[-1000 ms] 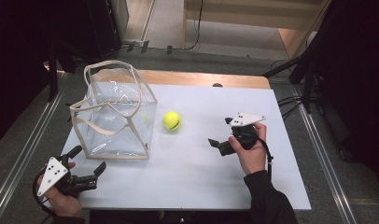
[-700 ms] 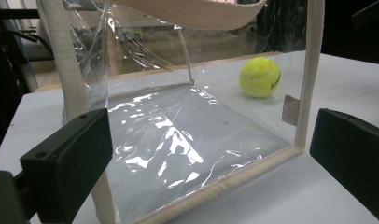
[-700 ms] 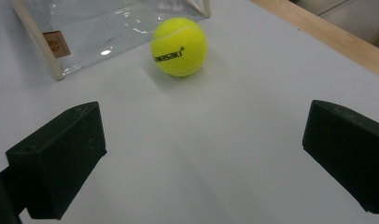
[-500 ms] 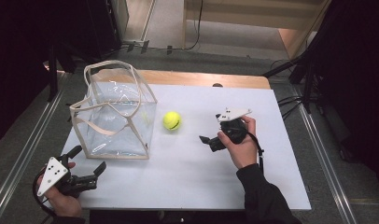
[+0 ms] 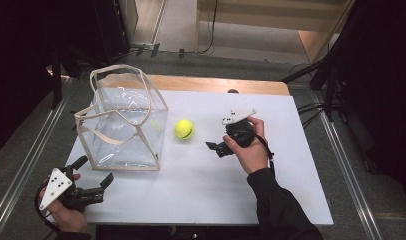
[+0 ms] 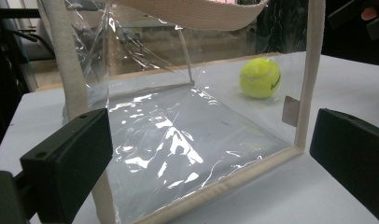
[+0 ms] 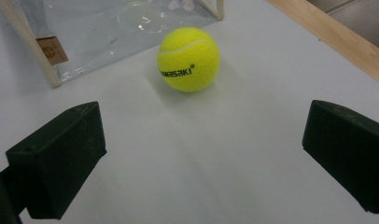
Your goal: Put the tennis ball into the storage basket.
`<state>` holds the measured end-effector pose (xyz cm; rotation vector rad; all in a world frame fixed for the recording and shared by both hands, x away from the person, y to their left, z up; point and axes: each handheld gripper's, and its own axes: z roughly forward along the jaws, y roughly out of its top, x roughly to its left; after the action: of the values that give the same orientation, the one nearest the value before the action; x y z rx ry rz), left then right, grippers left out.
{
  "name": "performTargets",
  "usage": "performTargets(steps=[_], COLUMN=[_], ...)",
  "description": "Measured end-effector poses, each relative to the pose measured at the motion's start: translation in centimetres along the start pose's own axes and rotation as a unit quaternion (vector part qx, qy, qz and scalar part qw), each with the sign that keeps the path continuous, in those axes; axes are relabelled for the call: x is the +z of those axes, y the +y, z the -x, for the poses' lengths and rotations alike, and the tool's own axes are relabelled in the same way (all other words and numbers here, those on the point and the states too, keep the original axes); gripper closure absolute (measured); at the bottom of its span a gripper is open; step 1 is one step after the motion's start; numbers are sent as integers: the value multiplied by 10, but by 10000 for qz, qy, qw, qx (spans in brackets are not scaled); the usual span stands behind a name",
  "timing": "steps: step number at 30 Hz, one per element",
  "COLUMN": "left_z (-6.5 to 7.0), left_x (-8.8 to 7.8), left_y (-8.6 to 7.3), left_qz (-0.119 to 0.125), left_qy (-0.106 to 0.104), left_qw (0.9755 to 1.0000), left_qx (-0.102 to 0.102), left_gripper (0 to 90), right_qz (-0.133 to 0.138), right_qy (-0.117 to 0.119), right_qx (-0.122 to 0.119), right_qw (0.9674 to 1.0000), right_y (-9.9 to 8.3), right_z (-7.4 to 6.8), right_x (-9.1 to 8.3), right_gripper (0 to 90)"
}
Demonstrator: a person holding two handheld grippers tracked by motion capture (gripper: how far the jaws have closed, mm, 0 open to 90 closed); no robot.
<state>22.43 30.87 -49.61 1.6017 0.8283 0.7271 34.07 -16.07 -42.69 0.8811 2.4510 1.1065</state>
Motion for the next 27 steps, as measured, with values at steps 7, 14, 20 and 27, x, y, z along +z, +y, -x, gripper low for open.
performTargets(steps=[7, 14, 20, 27], left_z=[0, 0, -1, -1], left_x=[0, 0, 0, 0], left_y=[0, 0, 0, 0], left_qz=[-1, 0, -1, 5], left_qy=[-6, -9, -17, -31], left_qw=[10000, 10000, 10000, 10000], left_qx=[3, -4, 6, 7], left_gripper=[0, 0, 0, 0], right_qz=[-98, -229, -348, -480], right_qy=[78, 123, 164, 200], right_qx=[-39, -183, -276, -369], right_qw=[9999, 9995, 9989, 9980], right_y=[8, 19, 25, 31], right_z=[-1, -3, -7, -6], right_x=[8, 20, 30, 39], right_gripper=[0, 0, 0, 0])
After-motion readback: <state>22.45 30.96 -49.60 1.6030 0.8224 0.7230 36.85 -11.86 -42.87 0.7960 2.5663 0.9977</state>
